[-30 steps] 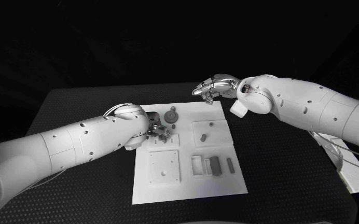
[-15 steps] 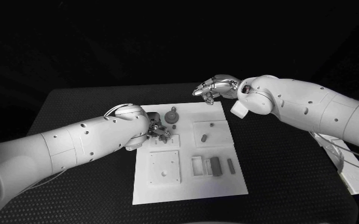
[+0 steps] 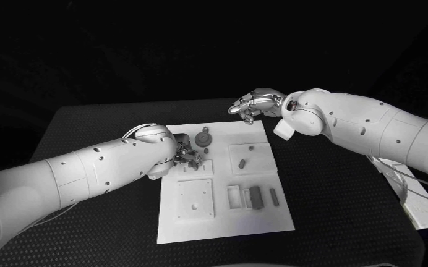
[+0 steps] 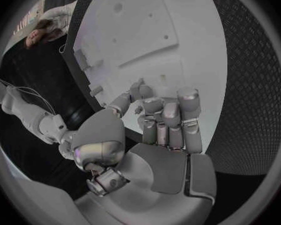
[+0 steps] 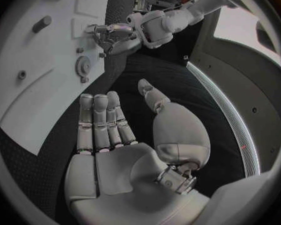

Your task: Assemble the parts on the task board

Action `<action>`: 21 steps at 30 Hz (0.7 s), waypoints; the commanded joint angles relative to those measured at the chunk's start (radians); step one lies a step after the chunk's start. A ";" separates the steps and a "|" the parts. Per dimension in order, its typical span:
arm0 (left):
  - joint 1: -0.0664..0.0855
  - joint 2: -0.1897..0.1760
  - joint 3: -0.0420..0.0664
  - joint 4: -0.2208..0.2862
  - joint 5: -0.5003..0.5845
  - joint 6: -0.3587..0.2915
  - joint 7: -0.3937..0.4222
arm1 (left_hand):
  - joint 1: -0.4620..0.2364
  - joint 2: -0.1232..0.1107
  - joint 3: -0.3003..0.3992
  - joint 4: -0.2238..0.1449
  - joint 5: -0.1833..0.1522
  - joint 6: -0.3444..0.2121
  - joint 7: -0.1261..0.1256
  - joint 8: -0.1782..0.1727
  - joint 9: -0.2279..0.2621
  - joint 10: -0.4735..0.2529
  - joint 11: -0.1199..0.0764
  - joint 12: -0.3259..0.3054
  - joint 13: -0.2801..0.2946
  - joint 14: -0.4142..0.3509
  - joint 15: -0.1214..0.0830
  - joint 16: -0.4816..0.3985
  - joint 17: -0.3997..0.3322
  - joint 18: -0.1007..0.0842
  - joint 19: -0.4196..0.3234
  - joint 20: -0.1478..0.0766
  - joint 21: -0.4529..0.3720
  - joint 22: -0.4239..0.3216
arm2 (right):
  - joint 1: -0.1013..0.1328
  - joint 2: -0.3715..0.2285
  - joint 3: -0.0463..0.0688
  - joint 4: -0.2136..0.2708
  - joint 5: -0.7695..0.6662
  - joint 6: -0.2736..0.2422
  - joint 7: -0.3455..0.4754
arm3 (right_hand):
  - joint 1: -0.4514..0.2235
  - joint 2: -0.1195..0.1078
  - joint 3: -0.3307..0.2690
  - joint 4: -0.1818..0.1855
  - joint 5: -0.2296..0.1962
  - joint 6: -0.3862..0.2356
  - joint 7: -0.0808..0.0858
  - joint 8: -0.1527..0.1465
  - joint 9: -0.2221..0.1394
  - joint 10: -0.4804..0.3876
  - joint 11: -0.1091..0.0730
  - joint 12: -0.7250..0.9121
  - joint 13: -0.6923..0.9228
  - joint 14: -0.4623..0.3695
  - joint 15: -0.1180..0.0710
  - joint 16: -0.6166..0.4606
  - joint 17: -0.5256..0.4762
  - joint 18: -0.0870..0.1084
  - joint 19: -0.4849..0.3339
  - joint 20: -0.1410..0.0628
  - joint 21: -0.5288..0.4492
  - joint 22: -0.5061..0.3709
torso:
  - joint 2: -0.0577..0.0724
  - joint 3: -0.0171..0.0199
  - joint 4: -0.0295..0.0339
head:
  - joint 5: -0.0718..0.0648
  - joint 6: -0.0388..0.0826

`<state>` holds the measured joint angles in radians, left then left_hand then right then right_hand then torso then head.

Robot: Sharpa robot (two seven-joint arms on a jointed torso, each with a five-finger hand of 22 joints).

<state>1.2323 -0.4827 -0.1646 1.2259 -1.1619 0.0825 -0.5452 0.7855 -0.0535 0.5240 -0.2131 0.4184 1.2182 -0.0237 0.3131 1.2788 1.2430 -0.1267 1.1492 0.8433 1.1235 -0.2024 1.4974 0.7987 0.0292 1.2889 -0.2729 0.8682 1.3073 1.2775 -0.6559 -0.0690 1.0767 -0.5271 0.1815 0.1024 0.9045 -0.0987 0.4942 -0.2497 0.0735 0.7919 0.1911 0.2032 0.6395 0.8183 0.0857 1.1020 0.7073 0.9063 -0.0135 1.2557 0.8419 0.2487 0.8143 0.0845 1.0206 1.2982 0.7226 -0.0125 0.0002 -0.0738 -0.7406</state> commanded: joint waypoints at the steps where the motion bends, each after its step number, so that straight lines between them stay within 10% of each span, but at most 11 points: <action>1: -0.001 0.000 0.000 0.002 0.003 -0.002 0.013 | 0.012 -0.002 0.000 0.008 -0.008 0.005 0.003 -0.005 -0.002 0.008 0.001 -0.007 -0.002 0.007 -0.021 -0.007 -0.001 0.062 0.007 -0.001 -0.004 0.013 | -0.001 -0.001 0.000 0.001 -0.003 0.013 0.008 | -0.009 0.004 0.000 0.004 -0.006 0.000 0.005 -0.006 -0.001 -0.008 0.002 0.006 -0.001 -0.010 0.000 0.006 -0.001 0.013 0.005 0.004 -0.004 -0.001 | 0.000 0.0008 -0.0007 | 0.000 0.002; 21: -0.002 -0.002 0.000 0.004 0.005 -0.005 0.015 | 0.000 -0.040 -0.004 0.044 -0.054 0.004 0.003 -0.007 -0.007 0.007 0.000 -0.010 -0.001 0.007 -0.022 -0.009 0.000 0.064 0.007 -0.002 -0.009 0.014 | -0.001 -0.001 0.000 0.001 -0.003 0.013 0.008 | -0.009 0.003 -0.001 0.004 -0.006 0.000 0.005 -0.006 -0.001 -0.008 0.002 0.006 -0.002 -0.010 0.000 0.006 -0.001 0.013 0.005 0.004 -0.004 -0.001 | 0.000 0.0002 0.0000 | -0.002 0.001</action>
<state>1.2313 -0.4849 -0.1645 1.2275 -1.1608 0.0823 -0.5393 0.7856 -0.0806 0.5202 -0.1756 0.3685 1.2183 -0.0238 0.3087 1.2730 1.2431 -0.1267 1.1445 0.8433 1.1274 -0.2054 1.4937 0.7986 0.0293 1.2904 -0.2713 0.8643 1.3081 1.2773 -0.6570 -0.0690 1.0770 -0.5271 0.1815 0.1023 0.9045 -0.0987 0.4942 -0.2497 0.0735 0.7914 0.1880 0.2032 0.6395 0.8183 0.0857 1.1020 0.7073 0.9064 -0.0134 1.2557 0.8419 0.2487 0.8143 0.0845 1.0207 1.2985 0.7228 -0.0119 -0.0001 -0.0753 -0.7392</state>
